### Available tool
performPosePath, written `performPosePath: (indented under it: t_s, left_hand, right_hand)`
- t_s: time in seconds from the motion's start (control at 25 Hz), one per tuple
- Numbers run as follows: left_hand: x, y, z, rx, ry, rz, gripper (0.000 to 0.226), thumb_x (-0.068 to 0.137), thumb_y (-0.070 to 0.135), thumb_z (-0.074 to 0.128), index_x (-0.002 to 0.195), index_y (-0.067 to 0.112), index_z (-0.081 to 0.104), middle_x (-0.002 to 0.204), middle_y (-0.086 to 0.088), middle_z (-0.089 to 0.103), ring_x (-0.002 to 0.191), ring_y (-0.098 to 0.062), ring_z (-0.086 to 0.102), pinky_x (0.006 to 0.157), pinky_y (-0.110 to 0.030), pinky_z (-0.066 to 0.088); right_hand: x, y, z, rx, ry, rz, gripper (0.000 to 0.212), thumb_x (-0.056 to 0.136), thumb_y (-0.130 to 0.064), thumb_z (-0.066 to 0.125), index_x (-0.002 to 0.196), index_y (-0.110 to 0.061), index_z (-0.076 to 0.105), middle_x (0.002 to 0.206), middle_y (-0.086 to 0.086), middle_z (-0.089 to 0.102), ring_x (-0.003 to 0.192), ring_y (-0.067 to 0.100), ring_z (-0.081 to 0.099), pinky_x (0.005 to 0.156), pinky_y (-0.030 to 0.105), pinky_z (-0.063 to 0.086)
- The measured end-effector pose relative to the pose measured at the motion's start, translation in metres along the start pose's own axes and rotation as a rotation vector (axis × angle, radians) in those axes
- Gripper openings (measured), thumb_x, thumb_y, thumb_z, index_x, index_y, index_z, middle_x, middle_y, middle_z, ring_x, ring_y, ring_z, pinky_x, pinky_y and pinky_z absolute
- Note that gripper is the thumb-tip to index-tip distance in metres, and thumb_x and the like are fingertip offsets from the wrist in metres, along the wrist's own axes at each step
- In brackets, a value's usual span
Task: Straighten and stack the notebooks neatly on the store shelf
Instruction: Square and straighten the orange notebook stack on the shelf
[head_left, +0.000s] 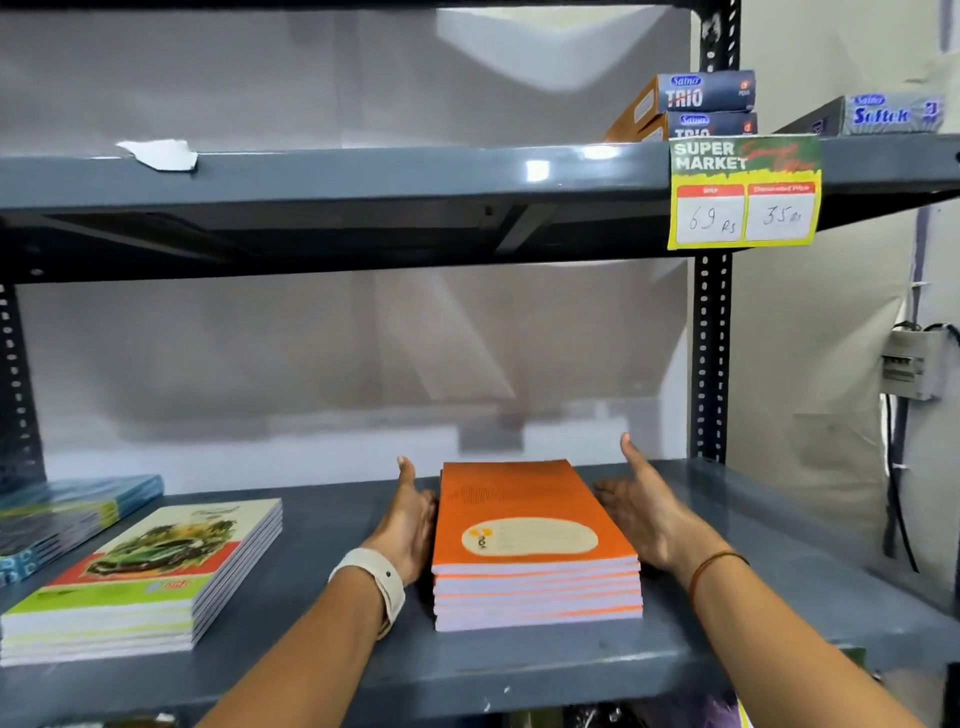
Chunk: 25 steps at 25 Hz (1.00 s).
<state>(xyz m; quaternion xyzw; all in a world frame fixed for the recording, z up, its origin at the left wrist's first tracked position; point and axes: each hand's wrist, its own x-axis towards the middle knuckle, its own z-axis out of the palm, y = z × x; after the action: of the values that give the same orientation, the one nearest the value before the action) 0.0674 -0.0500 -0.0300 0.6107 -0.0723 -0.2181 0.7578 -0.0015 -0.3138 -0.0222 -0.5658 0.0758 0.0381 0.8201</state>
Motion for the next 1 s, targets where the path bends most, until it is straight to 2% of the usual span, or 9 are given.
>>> performPosePath:
  t_s: [0.08, 0.16, 0.32, 0.36, 0.48, 0.6, 0.72, 0.92, 1.0]
  left_hand:
    - [0.02, 0.003, -0.002, -0.01, 0.01, -0.014, 0.098, 0.078, 0.082, 0.007, 0.121, 0.008, 0.054, 0.09, -0.017, 0.075, 0.086, -0.03, 0.07, 0.084, -0.043, 0.052]
    - [0.039, 0.007, -0.003, -0.015, 0.021, -0.007, 0.097, 0.078, 0.082, 0.005, 0.109, 0.008, 0.06, 0.081, -0.015, 0.077, 0.077, -0.029, 0.072, 0.072, -0.039, 0.053]
    - [0.071, 0.016, -0.007, -0.044, 0.118, 0.008, 0.087, 0.081, 0.079, 0.007, 0.093, 0.011, 0.06, 0.082, -0.013, 0.074, 0.082, -0.03, 0.067, 0.071, -0.037, 0.054]
    - [0.077, 0.017, -0.008, -0.049, 0.134, 0.006, 0.086, 0.081, 0.079, 0.008, 0.089, 0.011, 0.06, 0.085, -0.012, 0.07, 0.08, -0.029, 0.065, 0.073, -0.037, 0.053]
    - [0.09, 0.024, -0.006, -0.076, 0.189, 0.006, 0.081, 0.082, 0.077, 0.01, 0.077, 0.011, 0.056, 0.079, -0.01, 0.056, 0.068, -0.024, 0.054, 0.067, -0.033, 0.045]
    - [0.099, 0.026, -0.002, -0.124, 0.28, 0.019, 0.085, 0.088, 0.071, 0.01, 0.105, 0.006, 0.063, 0.097, -0.017, 0.065, 0.079, -0.029, 0.06, 0.079, -0.037, 0.048]
    - [0.098, 0.024, 0.001, -0.141, 0.285, 0.035, 0.091, 0.09, 0.068, 0.01, 0.127, -0.002, 0.056, 0.124, -0.023, 0.061, 0.1, -0.034, 0.059, 0.093, -0.04, 0.046]
    - [0.101, 0.019, -0.001, -0.139, 0.31, 0.077, 0.089, 0.091, 0.068, 0.011, 0.116, 0.001, 0.063, 0.096, -0.016, 0.067, 0.078, -0.028, 0.063, 0.085, -0.037, 0.047]
    - [0.101, 0.02, -0.002, -0.126, 0.313, 0.078, 0.083, 0.091, 0.067, 0.012, 0.101, 0.005, 0.066, 0.087, -0.014, 0.067, 0.064, -0.023, 0.062, 0.072, -0.031, 0.051]
  right_hand:
    - [0.022, -0.005, 0.001, -0.021, -0.056, 0.04, 0.11, 0.078, -0.086, 0.026, 0.154, -0.007, 0.013, 0.148, 0.017, 0.044, 0.134, 0.032, 0.046, 0.106, 0.05, 0.041]
    - [0.044, -0.01, 0.001, -0.041, -0.078, 0.041, 0.103, 0.08, -0.084, 0.024, 0.144, -0.004, 0.036, 0.116, 0.016, 0.07, 0.113, 0.032, 0.064, 0.086, 0.044, 0.055]
    - [0.085, -0.018, -0.001, -0.04, 0.008, -0.004, 0.095, 0.088, -0.076, 0.023, 0.153, -0.007, 0.017, 0.154, 0.014, 0.035, 0.132, 0.031, 0.046, 0.097, 0.043, 0.044]
    - [0.094, -0.018, -0.001, -0.047, 0.022, -0.02, 0.092, 0.09, -0.074, 0.025, 0.153, -0.007, 0.021, 0.152, 0.014, 0.038, 0.127, 0.031, 0.049, 0.095, 0.042, 0.044]
    - [0.114, -0.019, 0.001, -0.038, 0.061, -0.049, 0.081, 0.093, -0.069, 0.03, 0.138, -0.005, 0.047, 0.111, 0.013, 0.065, 0.095, 0.028, 0.064, 0.072, 0.038, 0.051]
    - [0.121, -0.019, 0.006, 0.031, 0.05, -0.052, 0.072, 0.096, -0.065, 0.03, 0.117, -0.003, 0.06, 0.094, 0.017, 0.074, 0.079, 0.029, 0.073, 0.063, 0.035, 0.056]
    - [0.127, -0.017, 0.01, -0.039, 0.096, -0.109, 0.071, 0.099, -0.059, 0.027, 0.106, 0.001, 0.066, 0.088, 0.019, 0.073, 0.075, 0.031, 0.07, 0.072, 0.037, 0.055]
    - [0.131, -0.01, 0.01, -0.156, 0.145, -0.178, 0.069, 0.101, -0.053, 0.026, 0.09, -0.003, 0.073, 0.095, 0.019, 0.07, 0.086, 0.031, 0.063, 0.092, 0.041, 0.049]
    - [0.129, -0.009, 0.009, -0.199, 0.16, -0.2, 0.069, 0.102, -0.052, 0.026, 0.083, -0.007, 0.074, 0.099, 0.019, 0.071, 0.091, 0.032, 0.064, 0.096, 0.042, 0.048]
